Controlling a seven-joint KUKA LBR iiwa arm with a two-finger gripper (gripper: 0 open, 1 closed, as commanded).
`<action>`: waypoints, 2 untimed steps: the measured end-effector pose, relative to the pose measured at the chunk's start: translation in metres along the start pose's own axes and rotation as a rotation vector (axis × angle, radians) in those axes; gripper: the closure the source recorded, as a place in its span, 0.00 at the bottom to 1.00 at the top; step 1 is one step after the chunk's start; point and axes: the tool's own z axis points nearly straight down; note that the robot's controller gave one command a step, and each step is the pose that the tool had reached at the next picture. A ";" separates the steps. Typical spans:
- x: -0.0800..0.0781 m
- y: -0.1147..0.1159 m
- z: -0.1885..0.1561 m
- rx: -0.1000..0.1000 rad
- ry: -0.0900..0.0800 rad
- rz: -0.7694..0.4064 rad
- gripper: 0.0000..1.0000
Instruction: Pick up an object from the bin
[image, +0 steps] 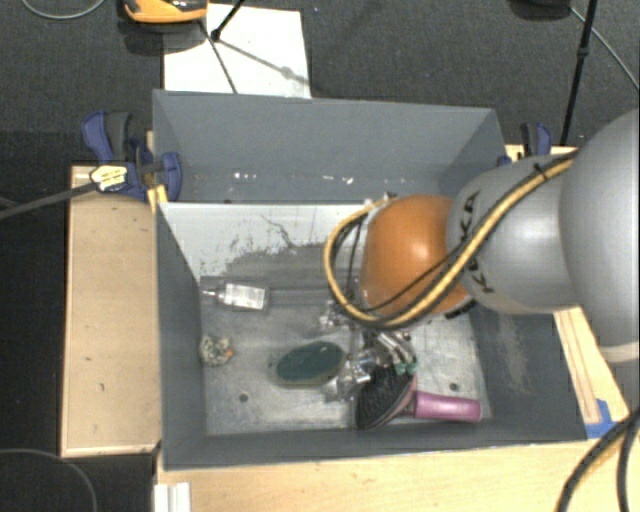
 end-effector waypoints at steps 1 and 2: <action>0.000 0.001 0.000 -0.001 0.000 0.005 1.00; -0.025 -0.032 -0.166 0.003 -0.010 -0.240 1.00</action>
Offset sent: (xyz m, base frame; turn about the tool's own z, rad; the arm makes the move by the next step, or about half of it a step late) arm 0.0000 0.0000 0.0000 0.0000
